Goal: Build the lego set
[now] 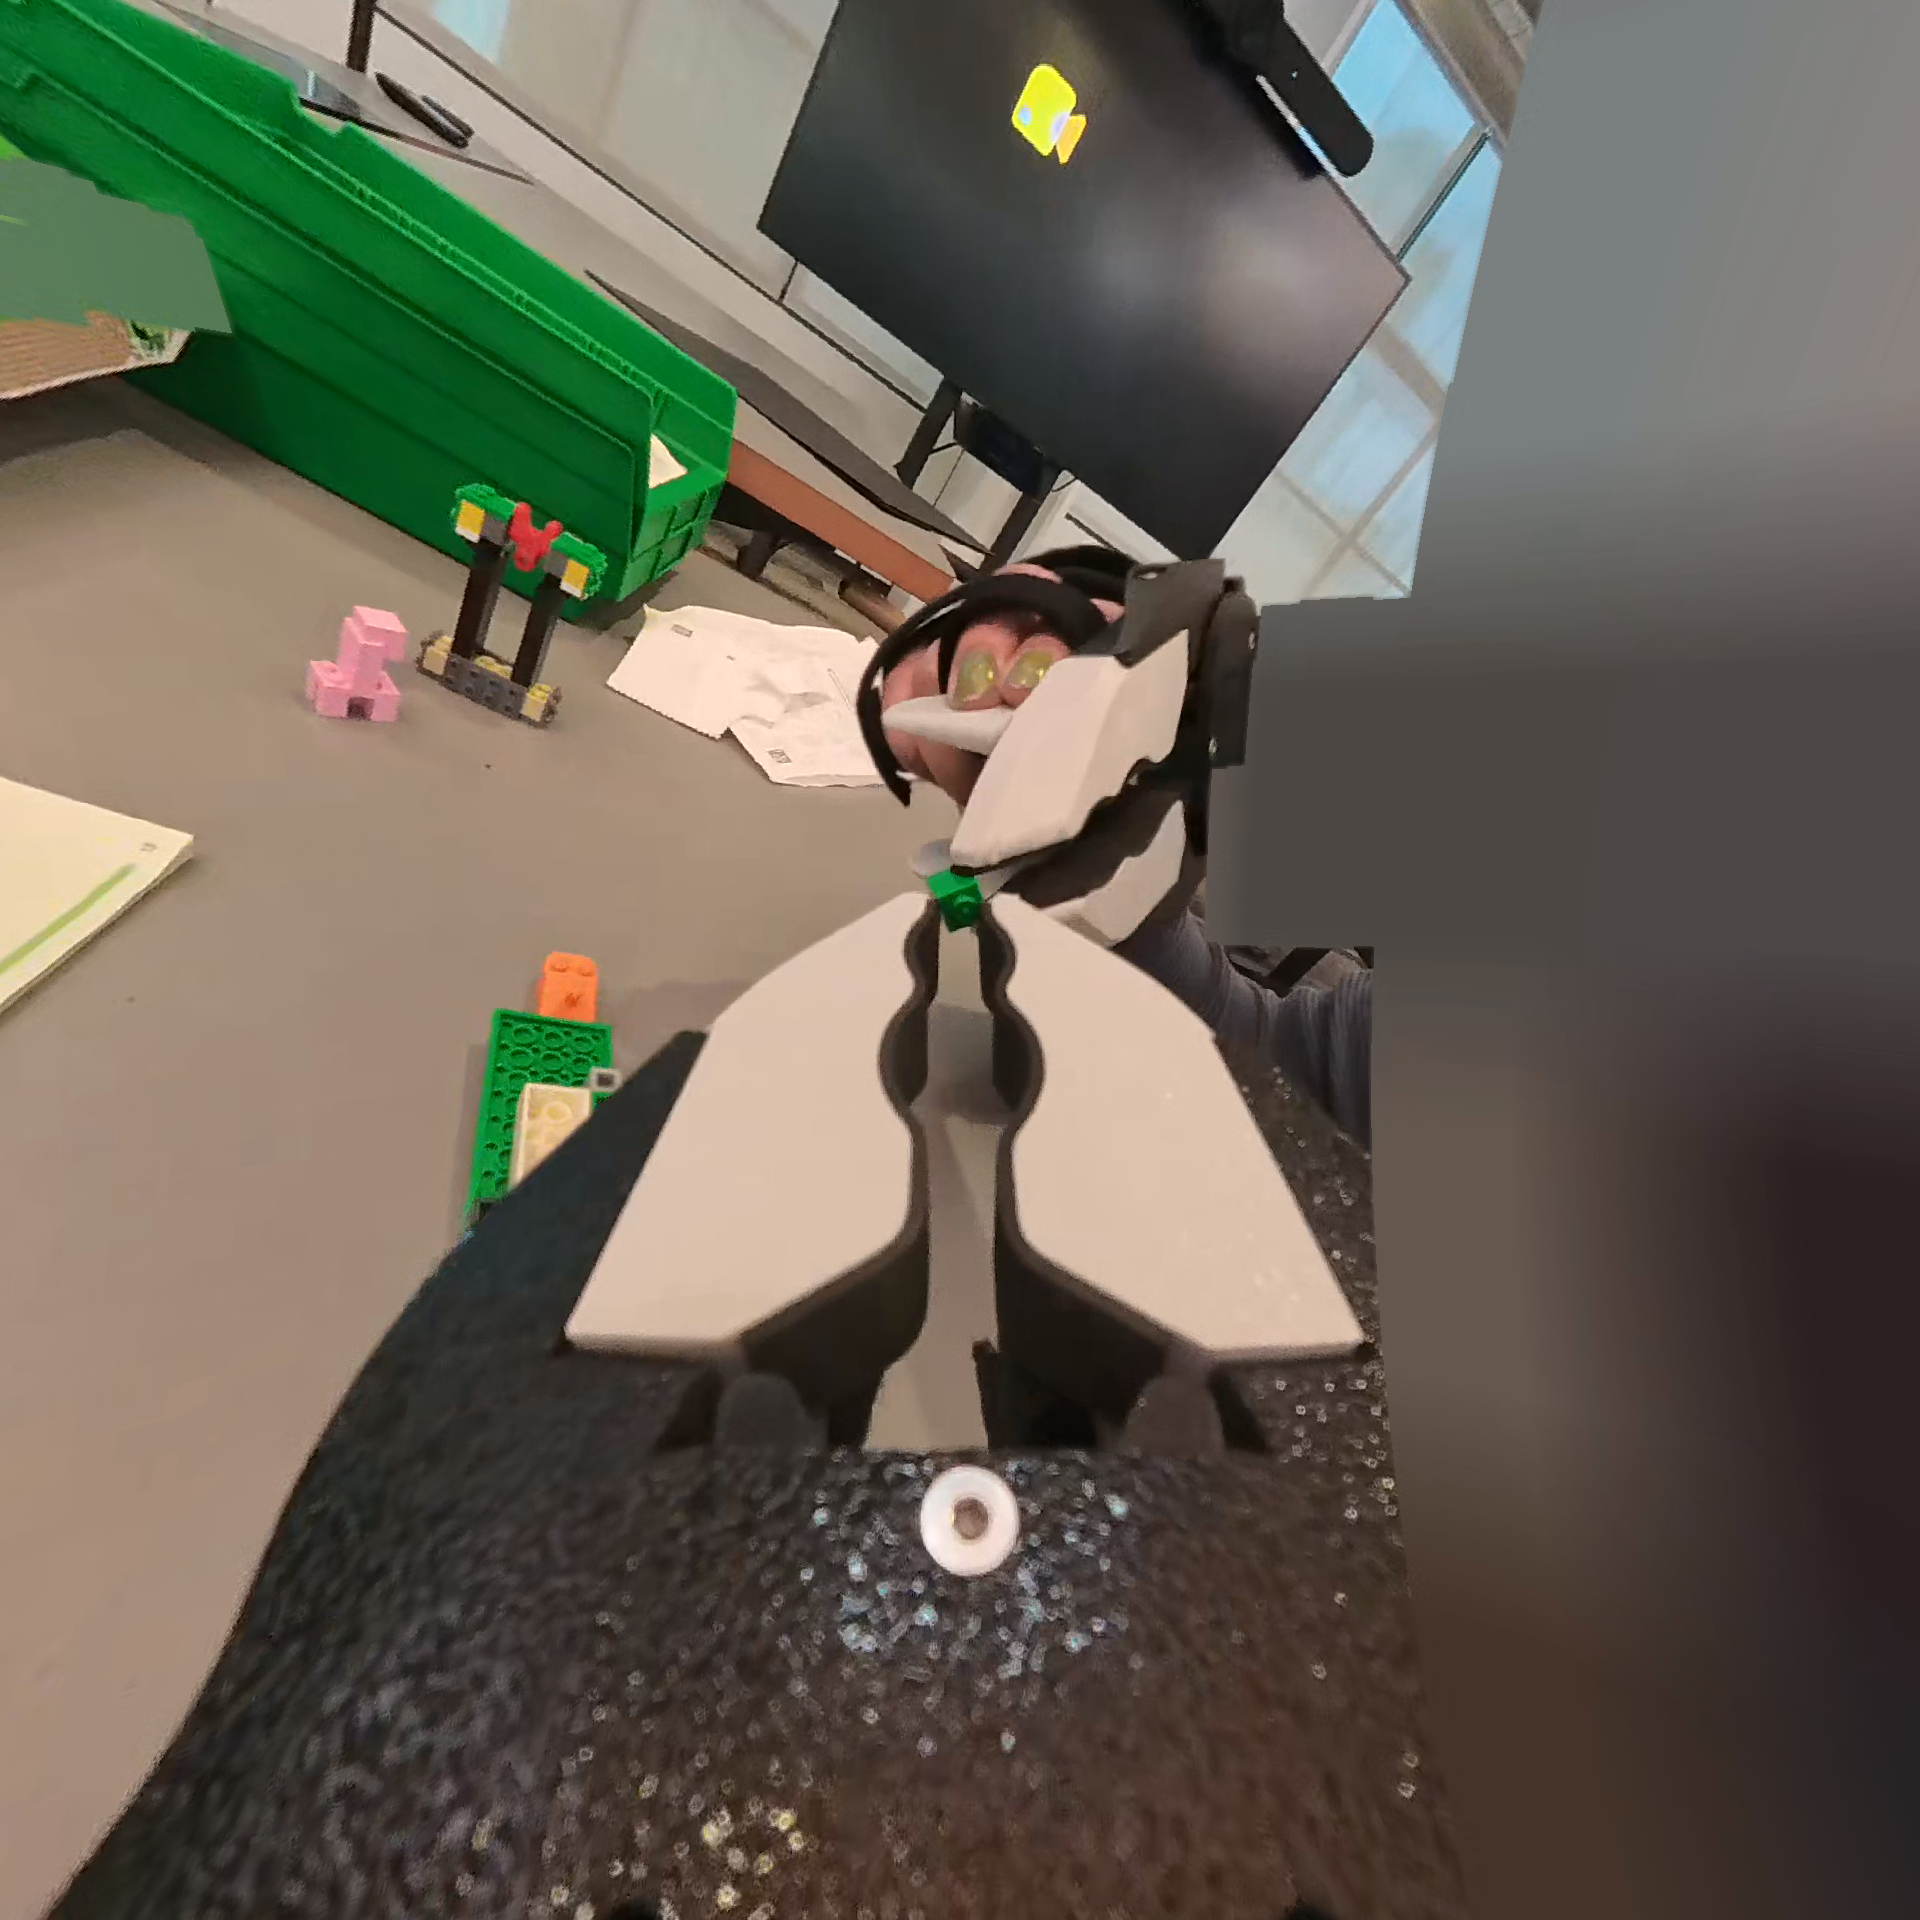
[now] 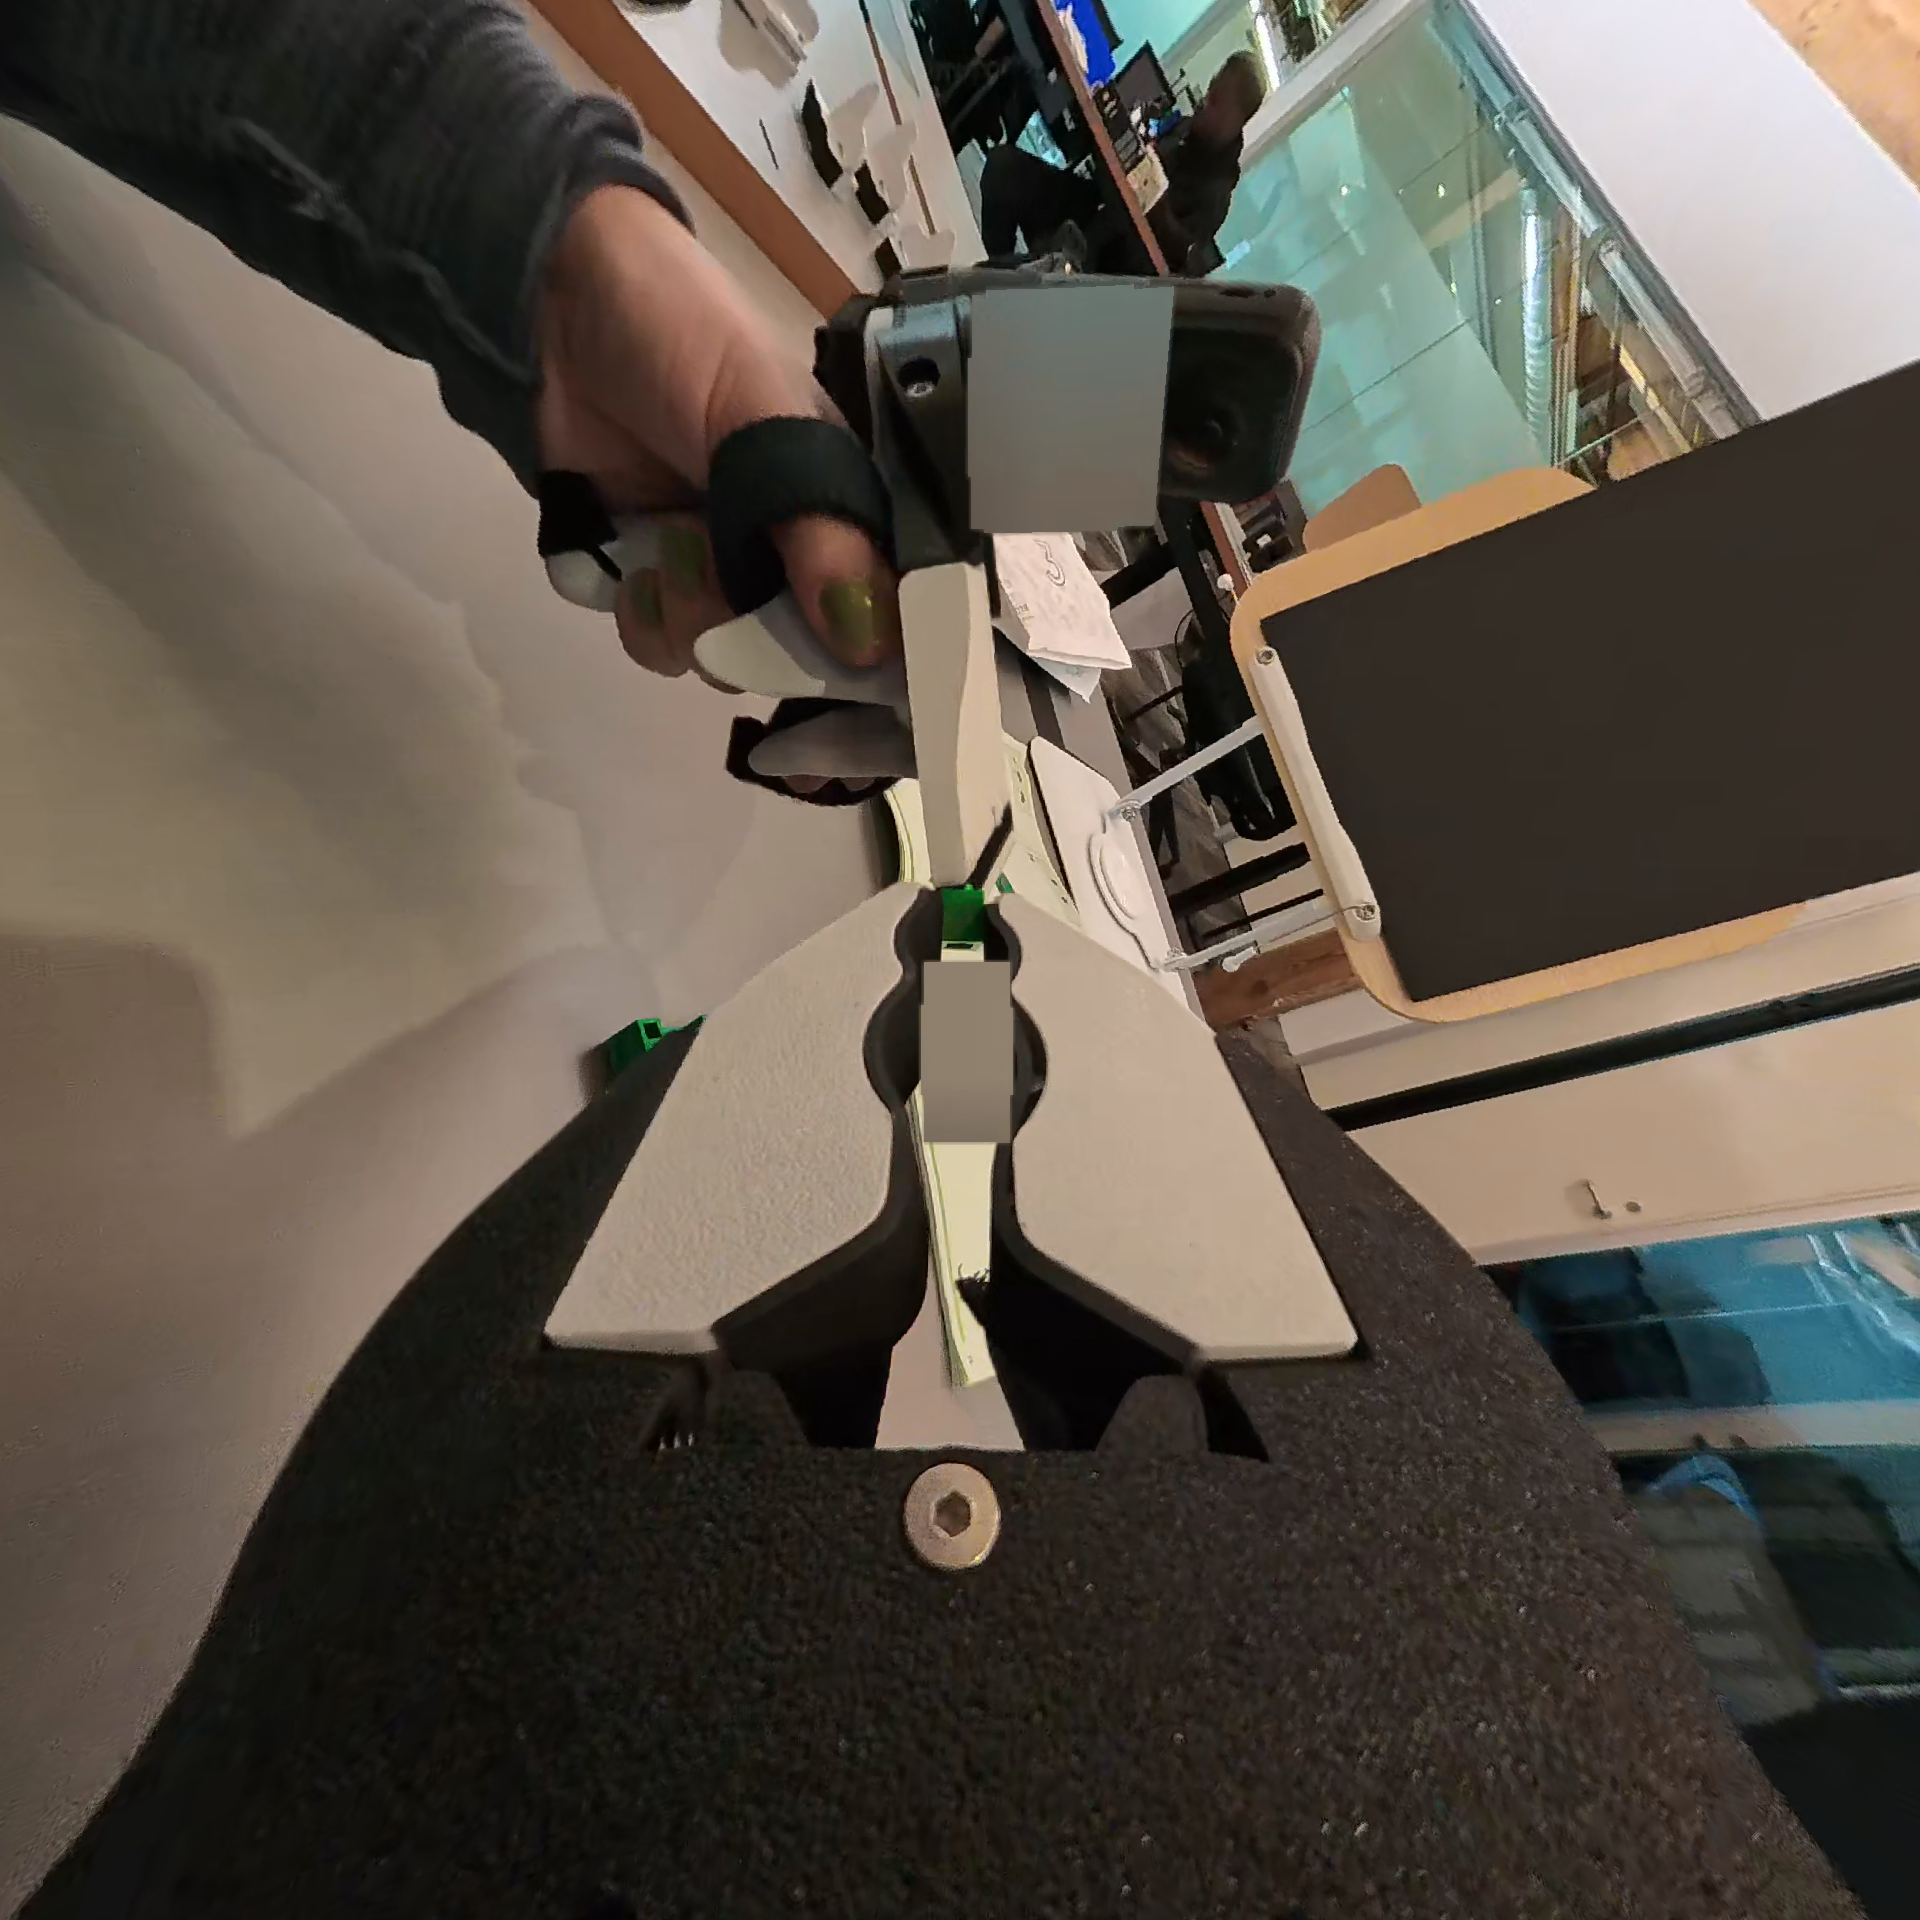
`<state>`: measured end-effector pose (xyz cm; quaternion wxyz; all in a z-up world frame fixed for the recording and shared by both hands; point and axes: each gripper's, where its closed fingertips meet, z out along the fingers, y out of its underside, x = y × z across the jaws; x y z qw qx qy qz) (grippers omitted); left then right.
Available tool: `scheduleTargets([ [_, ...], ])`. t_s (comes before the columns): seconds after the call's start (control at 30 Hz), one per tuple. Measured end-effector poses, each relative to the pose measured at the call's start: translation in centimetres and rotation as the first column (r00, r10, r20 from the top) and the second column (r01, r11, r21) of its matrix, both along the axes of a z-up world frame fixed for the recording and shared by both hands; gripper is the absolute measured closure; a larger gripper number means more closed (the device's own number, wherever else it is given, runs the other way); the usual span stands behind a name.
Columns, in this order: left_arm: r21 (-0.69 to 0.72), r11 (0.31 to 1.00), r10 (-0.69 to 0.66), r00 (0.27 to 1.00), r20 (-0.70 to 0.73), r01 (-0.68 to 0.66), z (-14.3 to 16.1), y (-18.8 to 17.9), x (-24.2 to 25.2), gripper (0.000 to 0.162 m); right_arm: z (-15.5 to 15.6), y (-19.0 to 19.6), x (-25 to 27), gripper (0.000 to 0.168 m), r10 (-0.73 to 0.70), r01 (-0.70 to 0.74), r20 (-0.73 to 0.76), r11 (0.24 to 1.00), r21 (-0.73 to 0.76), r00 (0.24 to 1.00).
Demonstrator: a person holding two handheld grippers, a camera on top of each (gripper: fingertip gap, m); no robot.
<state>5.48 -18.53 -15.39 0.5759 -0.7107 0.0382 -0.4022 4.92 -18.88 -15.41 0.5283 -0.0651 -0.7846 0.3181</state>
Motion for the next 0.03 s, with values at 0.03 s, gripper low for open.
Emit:
scheduleTargets([
  [0.03, 0.000, 1.000, -0.003, 1.000, 0.001, 0.003, 0.05, -0.07, 0.03, 0.155, 0.01, -0.07, 0.06, 0.161, -0.003, 0.003, -0.005, 1.000, 0.012, 1.000],
])
